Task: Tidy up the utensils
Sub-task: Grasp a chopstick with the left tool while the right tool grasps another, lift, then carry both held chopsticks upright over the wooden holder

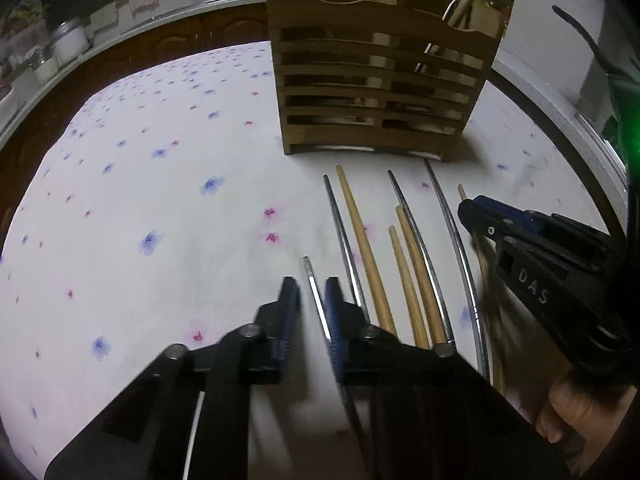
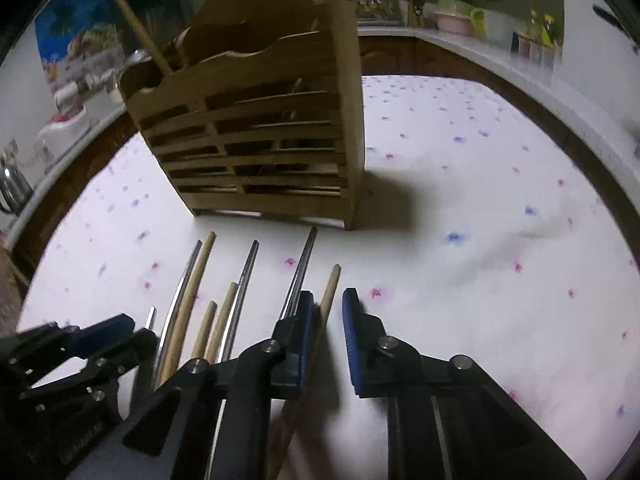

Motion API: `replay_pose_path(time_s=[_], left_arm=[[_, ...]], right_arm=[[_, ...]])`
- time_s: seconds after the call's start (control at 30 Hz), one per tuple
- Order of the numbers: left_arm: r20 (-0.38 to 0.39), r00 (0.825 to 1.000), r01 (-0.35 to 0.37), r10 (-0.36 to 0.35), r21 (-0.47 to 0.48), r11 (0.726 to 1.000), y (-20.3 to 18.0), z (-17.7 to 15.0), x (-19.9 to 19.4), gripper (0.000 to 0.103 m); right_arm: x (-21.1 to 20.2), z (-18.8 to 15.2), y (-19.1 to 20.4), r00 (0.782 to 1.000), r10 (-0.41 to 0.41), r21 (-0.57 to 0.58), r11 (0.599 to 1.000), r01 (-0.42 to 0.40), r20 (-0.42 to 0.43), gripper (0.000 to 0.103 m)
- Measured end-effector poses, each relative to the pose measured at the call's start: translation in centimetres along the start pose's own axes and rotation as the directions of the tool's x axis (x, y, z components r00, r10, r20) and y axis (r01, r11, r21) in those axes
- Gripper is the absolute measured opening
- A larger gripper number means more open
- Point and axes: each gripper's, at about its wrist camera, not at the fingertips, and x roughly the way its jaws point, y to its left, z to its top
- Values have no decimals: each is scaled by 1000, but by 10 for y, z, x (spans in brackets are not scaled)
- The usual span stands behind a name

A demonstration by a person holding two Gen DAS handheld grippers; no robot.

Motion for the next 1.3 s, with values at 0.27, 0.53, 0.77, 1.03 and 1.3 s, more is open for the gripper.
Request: replay_pose_path(time_s=[0.27, 0.53, 0.77, 1.03, 1.3], left_arm=[[15, 995, 96, -95, -89, 991, 26, -3, -16, 4], [117, 980, 174, -160, -117, 978, 44, -8, -66, 4], [222, 954, 236, -202, -139, 962, 60, -2, -118, 4], [356, 911, 269, -209, -126, 955, 70, 2, -180, 4], [414, 887, 268, -204, -104, 958, 71, 12, -203, 4]], right_arm=[[-18, -4, -9, 997, 77, 58, 995, -77, 8, 5], [-84, -4, -19, 980, 150, 100, 982, -163, 128, 5], [-138, 1, -23, 954, 180, 97, 973, -208, 241, 5], [-189, 11, -25, 915, 190, 82, 969, -233, 356, 5], [-215, 24, -28, 885, 178, 69, 971, -228, 430, 5]])
